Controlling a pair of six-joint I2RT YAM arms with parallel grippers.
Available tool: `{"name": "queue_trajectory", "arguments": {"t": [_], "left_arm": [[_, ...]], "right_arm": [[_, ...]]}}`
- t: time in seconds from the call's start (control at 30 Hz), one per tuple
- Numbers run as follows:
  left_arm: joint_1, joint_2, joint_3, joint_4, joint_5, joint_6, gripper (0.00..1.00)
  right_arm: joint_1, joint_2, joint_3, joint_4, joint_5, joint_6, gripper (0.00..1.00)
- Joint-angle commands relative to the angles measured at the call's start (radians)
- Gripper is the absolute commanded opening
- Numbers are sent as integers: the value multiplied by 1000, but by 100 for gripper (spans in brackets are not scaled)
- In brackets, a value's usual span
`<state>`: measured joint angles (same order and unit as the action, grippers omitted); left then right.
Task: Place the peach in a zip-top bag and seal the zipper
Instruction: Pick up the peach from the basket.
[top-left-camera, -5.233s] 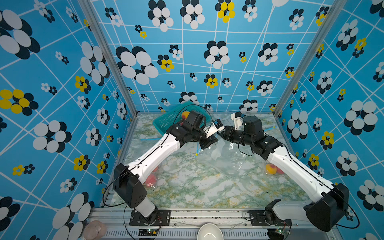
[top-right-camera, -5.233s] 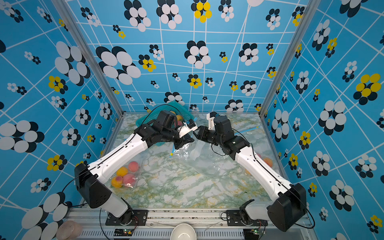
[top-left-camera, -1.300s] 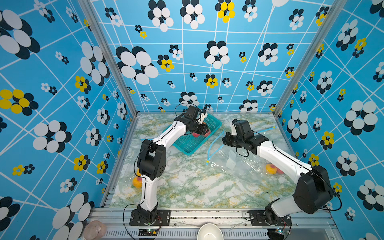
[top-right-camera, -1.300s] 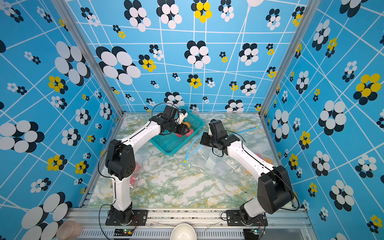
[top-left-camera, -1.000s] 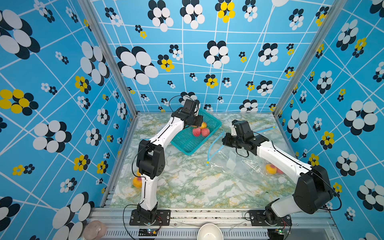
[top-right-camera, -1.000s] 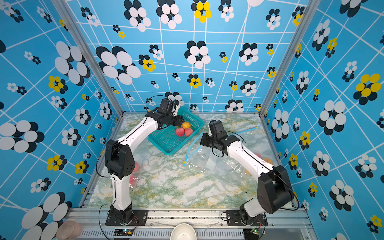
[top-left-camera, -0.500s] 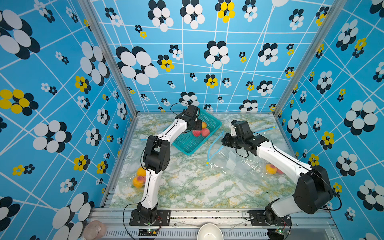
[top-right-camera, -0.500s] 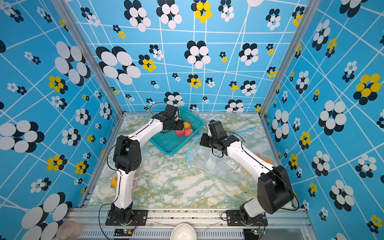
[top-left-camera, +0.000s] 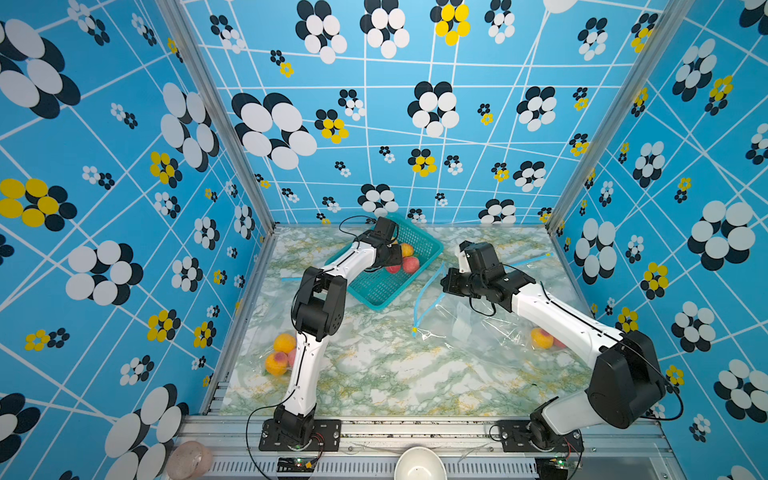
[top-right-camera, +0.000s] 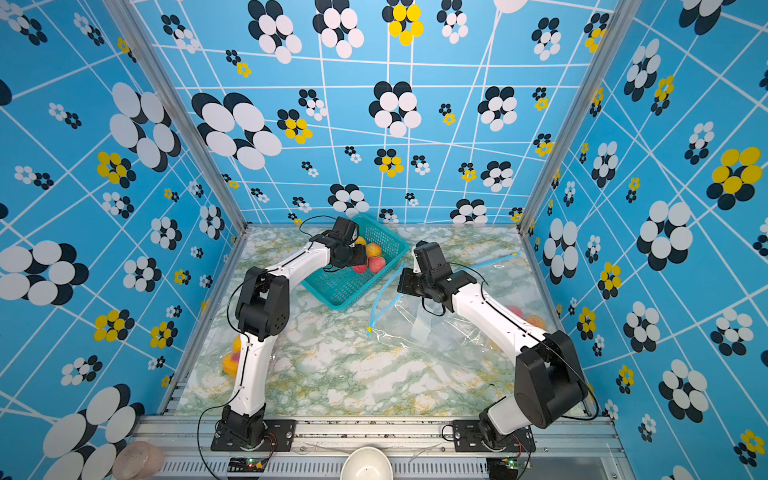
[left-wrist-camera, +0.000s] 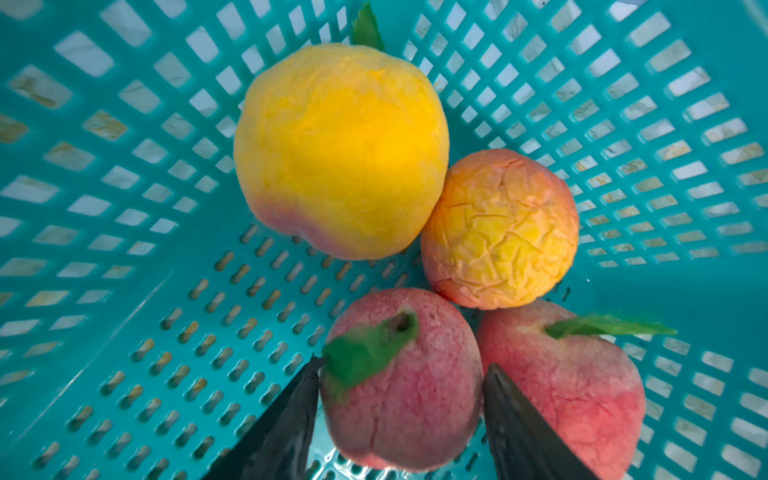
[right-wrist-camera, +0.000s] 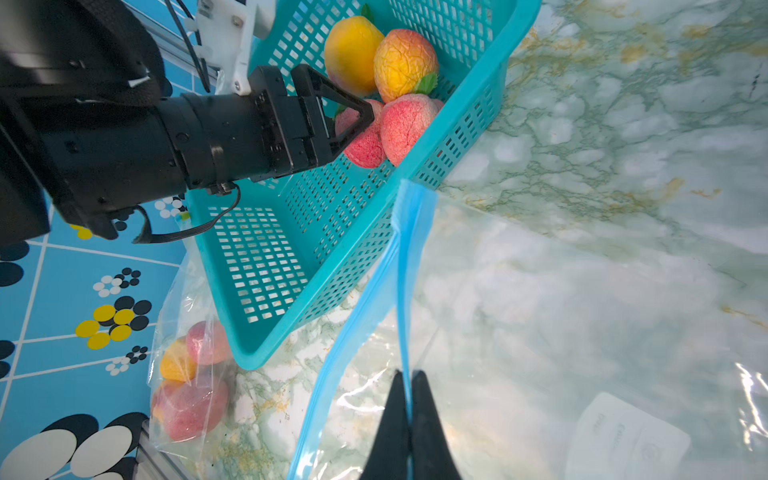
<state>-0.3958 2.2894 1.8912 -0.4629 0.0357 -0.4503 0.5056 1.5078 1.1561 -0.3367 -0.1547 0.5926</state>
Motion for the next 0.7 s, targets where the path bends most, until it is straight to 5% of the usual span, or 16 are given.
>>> {"name": "queue_trajectory", "arguments": {"t": [0.0, 0.4, 0.67], "left_arm": [[11, 30, -17, 30, -20, -38, 65], [19, 30, -36, 38, 22, -54, 58], [49, -125, -116, 105, 124, -77, 49]], "right_arm": [[6, -16, 19, -31, -8, -23, 0], [14, -8, 27, -33, -11, -23, 0], [12, -5, 25, -41, 7, -37, 0]]}}
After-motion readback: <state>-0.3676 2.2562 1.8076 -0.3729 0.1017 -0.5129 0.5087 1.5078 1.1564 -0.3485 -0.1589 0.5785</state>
